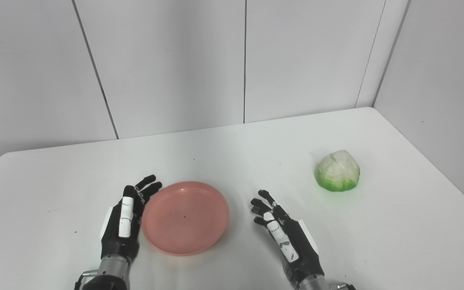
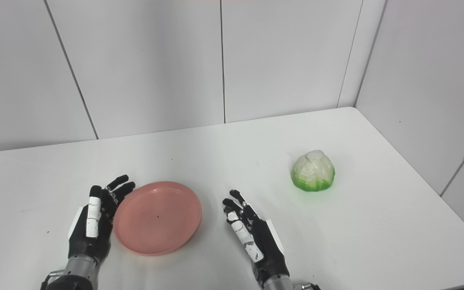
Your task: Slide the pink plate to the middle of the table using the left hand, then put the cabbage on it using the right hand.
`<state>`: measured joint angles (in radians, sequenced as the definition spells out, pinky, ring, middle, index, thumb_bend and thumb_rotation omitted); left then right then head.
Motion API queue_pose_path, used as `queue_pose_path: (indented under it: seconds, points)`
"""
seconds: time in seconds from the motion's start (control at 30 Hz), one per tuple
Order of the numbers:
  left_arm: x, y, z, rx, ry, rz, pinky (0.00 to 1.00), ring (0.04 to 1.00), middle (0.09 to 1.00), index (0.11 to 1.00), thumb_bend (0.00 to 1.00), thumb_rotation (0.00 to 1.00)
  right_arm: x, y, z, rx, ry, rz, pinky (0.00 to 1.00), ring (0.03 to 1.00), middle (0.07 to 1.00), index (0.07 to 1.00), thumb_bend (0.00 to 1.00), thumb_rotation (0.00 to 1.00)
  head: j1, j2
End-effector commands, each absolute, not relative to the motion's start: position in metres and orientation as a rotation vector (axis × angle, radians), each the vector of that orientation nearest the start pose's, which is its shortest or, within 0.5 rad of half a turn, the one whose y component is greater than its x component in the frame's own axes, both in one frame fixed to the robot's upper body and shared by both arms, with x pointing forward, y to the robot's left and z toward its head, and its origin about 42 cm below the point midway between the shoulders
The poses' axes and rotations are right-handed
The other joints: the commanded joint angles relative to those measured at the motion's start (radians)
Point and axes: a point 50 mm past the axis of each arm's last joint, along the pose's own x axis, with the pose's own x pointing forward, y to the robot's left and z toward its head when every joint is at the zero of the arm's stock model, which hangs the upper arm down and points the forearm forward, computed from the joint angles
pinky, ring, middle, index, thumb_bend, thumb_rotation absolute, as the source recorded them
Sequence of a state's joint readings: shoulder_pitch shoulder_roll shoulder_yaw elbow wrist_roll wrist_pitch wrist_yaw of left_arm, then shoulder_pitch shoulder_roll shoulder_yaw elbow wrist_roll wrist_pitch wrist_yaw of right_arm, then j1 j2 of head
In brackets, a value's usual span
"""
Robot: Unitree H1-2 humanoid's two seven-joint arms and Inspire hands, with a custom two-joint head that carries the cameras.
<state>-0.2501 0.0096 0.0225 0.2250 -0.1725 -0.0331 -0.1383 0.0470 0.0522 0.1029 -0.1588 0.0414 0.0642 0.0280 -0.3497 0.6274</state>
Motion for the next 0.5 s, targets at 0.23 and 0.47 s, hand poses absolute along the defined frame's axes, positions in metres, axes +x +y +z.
queue_pose_path:
  seconds: [0.23, 0.47]
  points:
    - [0.360, 0.186, 0.116, -0.166, -0.040, -0.200, 1.00, 0.852, 0.757, 0.729, 0.85, 0.95, 0.268, -0.164, 0.129, 0.033, -0.109, 0.132, 0.80, 0.846, 0.845, 0.898, 0.80, 0.84, 0.007, -0.004]
    - [0.360, 0.182, 0.119, -0.183, -0.039, -0.214, 1.00, 0.855, 0.765, 0.735, 0.85, 0.95, 0.267, -0.177, 0.138, -0.067, -0.226, 0.074, 0.72, 0.819, 0.834, 0.859, 0.80, 0.81, 0.015, -0.006]
